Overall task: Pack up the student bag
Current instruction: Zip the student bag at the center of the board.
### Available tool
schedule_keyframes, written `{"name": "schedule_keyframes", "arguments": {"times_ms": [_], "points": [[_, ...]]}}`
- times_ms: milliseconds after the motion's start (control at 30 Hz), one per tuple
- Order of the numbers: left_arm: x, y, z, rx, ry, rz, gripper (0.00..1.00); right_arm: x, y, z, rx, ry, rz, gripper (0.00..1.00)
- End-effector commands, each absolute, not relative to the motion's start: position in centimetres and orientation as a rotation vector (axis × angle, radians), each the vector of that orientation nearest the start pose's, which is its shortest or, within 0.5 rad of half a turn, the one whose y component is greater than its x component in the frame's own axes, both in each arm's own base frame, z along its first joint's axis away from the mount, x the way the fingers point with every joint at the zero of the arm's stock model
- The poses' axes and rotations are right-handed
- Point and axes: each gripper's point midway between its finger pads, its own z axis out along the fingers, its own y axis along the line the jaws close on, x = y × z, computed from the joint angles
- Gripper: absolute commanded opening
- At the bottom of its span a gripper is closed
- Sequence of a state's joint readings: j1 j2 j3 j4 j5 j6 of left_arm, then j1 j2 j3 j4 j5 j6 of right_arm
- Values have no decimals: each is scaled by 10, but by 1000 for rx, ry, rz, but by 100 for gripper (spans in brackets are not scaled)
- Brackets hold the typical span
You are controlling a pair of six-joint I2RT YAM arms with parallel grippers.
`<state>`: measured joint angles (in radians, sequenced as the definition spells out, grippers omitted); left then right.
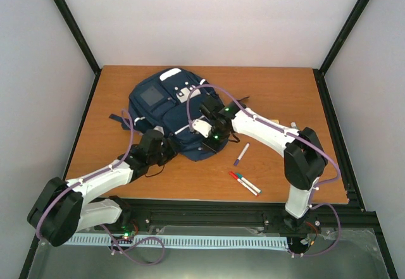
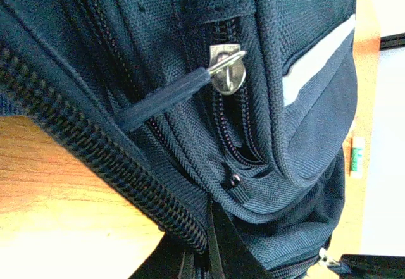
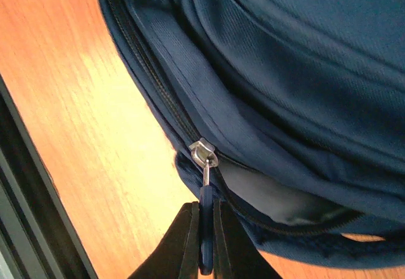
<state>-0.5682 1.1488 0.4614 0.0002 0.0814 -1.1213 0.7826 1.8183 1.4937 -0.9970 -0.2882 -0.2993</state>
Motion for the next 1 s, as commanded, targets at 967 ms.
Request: {"name": "schedule_keyframes", "arguments": {"times_ms": [967], "points": [[283,-162,92,-597,2320,-729,1,296,222,104,-1403,2444,338,3]]}}
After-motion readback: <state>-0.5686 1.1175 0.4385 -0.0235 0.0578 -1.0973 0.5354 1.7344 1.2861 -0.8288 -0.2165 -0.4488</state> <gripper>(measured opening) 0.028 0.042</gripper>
